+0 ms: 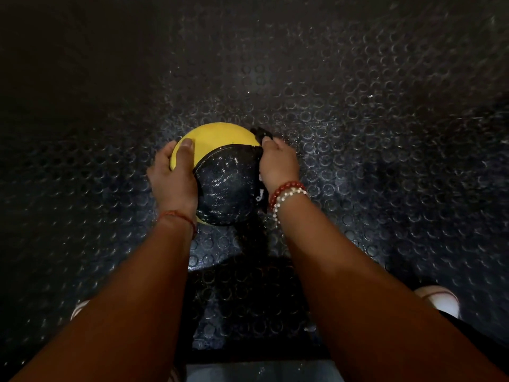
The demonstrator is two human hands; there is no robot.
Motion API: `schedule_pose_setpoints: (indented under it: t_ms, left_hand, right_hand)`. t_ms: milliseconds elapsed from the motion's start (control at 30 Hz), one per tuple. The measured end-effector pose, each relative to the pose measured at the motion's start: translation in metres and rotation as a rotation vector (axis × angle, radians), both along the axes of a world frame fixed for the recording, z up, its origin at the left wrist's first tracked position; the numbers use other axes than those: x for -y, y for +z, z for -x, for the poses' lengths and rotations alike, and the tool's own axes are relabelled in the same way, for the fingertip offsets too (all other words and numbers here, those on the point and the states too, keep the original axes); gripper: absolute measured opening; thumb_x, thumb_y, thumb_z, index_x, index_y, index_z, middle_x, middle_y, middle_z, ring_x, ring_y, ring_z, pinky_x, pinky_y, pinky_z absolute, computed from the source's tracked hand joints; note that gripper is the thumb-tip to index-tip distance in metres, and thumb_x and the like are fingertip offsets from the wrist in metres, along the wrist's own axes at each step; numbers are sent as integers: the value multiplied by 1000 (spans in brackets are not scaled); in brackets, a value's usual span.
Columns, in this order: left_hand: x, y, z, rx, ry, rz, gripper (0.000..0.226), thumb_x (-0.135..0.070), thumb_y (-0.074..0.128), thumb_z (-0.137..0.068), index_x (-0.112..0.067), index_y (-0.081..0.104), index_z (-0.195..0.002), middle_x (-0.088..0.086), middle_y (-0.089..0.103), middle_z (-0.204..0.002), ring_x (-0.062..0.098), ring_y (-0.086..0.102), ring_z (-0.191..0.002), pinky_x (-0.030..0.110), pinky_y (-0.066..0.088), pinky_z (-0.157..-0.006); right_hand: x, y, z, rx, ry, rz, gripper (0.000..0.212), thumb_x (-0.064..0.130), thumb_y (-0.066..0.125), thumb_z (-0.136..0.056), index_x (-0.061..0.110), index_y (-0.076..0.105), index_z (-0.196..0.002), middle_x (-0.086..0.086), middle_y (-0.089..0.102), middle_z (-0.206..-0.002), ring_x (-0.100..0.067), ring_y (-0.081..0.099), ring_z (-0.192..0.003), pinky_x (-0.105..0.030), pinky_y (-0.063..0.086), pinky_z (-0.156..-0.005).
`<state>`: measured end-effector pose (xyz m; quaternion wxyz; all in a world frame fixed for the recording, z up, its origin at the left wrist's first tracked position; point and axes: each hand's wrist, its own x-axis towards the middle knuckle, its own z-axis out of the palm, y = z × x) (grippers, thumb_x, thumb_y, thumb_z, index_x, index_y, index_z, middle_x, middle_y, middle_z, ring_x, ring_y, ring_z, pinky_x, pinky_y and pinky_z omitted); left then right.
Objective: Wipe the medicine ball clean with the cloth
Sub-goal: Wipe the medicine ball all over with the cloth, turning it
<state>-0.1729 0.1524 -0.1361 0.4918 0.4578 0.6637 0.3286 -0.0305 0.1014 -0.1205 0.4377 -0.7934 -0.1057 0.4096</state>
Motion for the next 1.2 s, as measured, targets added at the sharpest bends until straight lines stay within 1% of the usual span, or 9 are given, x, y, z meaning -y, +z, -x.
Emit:
schedule_pose_setpoints:
  t_ms: [133,233,333,500,667,733,900,1067,1200]
  left_hand:
    - [0,0,-2,-1,26,13,59,-67,62,-67,-30,69,-112,-3,61,-127,10,59,-114,37,47,-105]
    - [-1,2,-4,-27,27,28,64,-71,61,-66,-30,67,-115,-1,61,-126,15,60,-115,45,48,-104]
    - [-3,3,-6,-50,26,23,72,-74,60,-64,-28,66,-118,2,61,-127,17,59,-116,46,48,-104]
    - [-1,5,-7,-69,8,14,75,-74,59,-63,-26,65,-120,2,61,-128,17,59,-116,45,48,-104]
    - [-1,9,-9,-50,-21,50,73,-77,64,-60,-33,64,-118,1,57,-130,18,59,-115,47,49,-102]
    - [-1,12,-10,-46,-41,59,71,-75,66,-61,-35,63,-120,-2,52,-132,17,57,-116,45,49,-102]
    - [1,17,-19,-118,-65,51,63,-69,67,-72,-37,62,-125,-5,39,-128,19,49,-122,44,44,-106]
    - [-2,21,-25,-200,-78,57,62,-69,63,-74,-37,59,-126,-4,37,-128,25,45,-125,47,42,-106]
    - [5,22,-28,-188,-98,11,55,-65,64,-78,-33,59,-123,-3,41,-127,21,48,-122,40,42,-104]
  right_hand:
    - [13,2,18,-56,-160,15,39,34,37,-99,14,55,-127,-7,53,-131,-25,51,-119,-33,38,-98]
    - [31,15,54,144,-167,-45,46,36,35,-100,20,38,-143,0,33,-148,-12,37,-128,-23,30,-99]
    - [34,18,75,380,7,-114,49,37,36,-97,25,35,-145,0,21,-156,-23,16,-144,-47,25,-114]
    - [22,11,51,594,169,-162,44,33,40,-94,22,50,-136,-5,41,-146,-29,36,-136,-52,35,-106]
    - [8,4,17,384,99,-66,36,33,38,-98,25,59,-126,-3,54,-121,-18,55,-102,-29,44,-85]
    - [5,1,8,288,64,-22,35,35,37,-98,23,62,-120,-5,56,-116,-21,56,-99,-30,44,-84]
    - [16,0,15,152,-141,-5,37,38,37,-97,23,60,-122,-2,55,-123,-20,54,-107,-38,45,-95]
    - [36,17,67,506,56,-127,47,34,41,-94,27,42,-141,0,28,-154,-27,18,-144,-53,26,-112]
    - [30,13,48,621,130,-127,44,31,43,-94,23,49,-137,-4,39,-149,-31,28,-140,-56,31,-107]
